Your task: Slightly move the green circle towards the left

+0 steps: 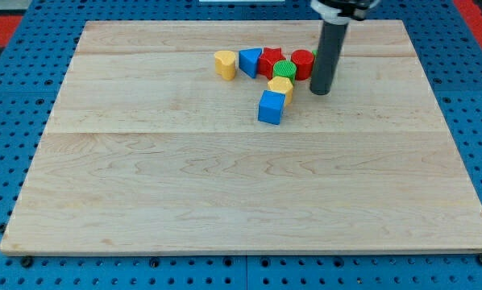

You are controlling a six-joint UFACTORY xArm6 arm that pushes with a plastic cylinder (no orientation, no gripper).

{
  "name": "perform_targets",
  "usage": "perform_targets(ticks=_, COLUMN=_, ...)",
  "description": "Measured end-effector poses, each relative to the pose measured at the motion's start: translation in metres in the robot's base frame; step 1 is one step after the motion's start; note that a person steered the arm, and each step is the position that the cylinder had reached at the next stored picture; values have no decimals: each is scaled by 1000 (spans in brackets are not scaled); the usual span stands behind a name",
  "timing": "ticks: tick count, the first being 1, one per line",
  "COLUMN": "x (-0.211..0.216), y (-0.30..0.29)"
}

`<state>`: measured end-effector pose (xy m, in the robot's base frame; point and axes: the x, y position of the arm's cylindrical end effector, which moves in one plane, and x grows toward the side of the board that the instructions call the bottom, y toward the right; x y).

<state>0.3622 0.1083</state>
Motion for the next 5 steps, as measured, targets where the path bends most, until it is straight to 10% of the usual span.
perform_targets(ticks=5, x=-9, y=-59)
